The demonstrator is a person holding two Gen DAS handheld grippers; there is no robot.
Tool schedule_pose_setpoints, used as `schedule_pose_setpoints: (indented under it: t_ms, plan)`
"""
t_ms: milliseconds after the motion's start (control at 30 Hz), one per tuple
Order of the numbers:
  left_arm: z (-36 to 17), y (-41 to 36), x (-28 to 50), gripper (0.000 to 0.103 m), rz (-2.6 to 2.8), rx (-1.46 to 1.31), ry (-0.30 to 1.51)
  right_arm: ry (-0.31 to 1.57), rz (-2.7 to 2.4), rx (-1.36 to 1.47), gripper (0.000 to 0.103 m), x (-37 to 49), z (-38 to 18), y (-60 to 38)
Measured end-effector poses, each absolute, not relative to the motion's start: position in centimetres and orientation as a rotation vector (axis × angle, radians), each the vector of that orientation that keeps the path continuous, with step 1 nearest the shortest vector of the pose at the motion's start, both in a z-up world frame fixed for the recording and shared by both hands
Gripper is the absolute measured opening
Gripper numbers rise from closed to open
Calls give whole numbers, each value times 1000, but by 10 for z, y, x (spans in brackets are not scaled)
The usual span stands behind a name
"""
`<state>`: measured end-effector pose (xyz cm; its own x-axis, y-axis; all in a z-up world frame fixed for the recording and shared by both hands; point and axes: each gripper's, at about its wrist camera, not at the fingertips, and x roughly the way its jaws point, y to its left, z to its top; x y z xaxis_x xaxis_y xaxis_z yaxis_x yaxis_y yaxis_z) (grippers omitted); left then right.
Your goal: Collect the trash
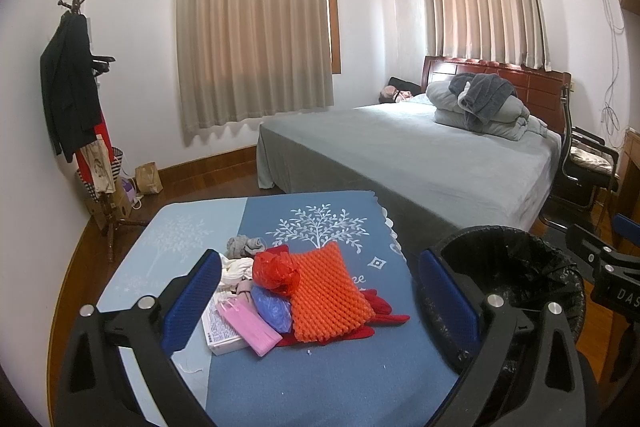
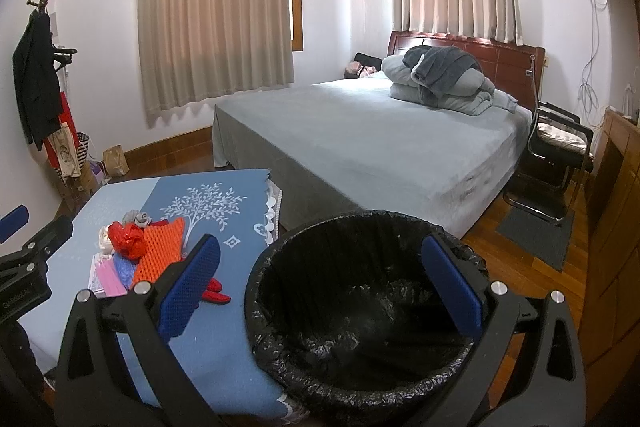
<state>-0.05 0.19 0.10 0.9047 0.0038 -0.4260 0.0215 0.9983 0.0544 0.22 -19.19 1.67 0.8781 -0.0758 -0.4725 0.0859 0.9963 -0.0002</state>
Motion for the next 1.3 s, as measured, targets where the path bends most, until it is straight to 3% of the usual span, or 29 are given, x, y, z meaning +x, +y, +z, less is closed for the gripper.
schedule_pose_setpoints:
  t_ms: [1300]
  plan:
    - [-13, 20, -2, 97, 28, 57, 440, 503, -37, 19, 98, 16, -11, -164]
